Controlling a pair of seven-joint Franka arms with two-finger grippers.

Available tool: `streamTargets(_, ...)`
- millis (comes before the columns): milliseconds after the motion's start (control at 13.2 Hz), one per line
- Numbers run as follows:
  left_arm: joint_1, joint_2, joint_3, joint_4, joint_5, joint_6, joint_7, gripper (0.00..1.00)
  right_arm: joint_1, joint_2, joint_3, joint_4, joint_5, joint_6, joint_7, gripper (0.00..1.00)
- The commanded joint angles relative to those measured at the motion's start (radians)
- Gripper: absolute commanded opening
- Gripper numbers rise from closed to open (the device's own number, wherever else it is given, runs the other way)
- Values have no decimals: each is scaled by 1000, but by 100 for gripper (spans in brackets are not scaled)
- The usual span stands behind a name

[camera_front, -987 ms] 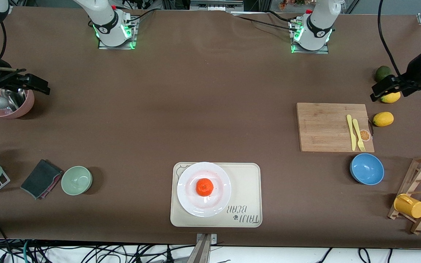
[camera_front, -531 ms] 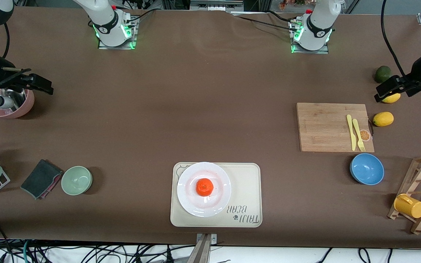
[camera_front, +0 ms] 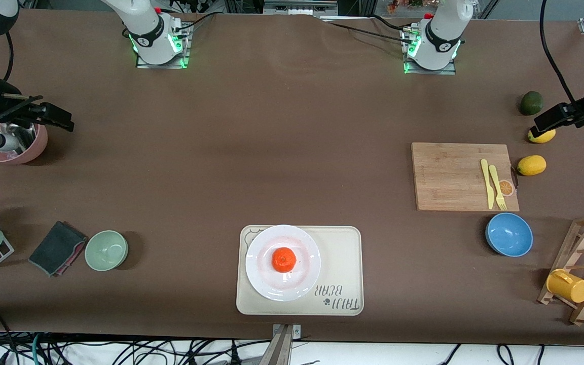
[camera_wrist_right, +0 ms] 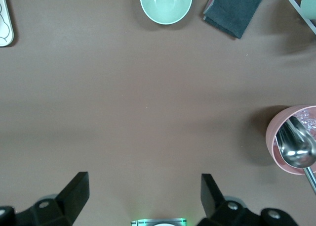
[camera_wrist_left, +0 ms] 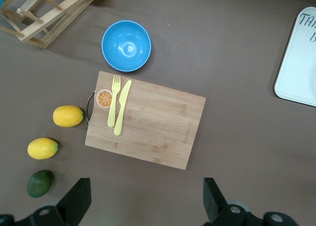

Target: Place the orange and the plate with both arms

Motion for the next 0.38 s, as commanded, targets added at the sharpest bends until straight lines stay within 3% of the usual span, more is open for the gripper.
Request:
streamTargets(0, 6, 6, -5, 23, 20, -15, 6, 100, 3, 0, -1, 16, 2, -19, 14, 100)
streamTargets(304, 6, 8, -6, 23, 20, 8, 8, 100, 3, 0, 1, 16, 4, -19, 14, 100)
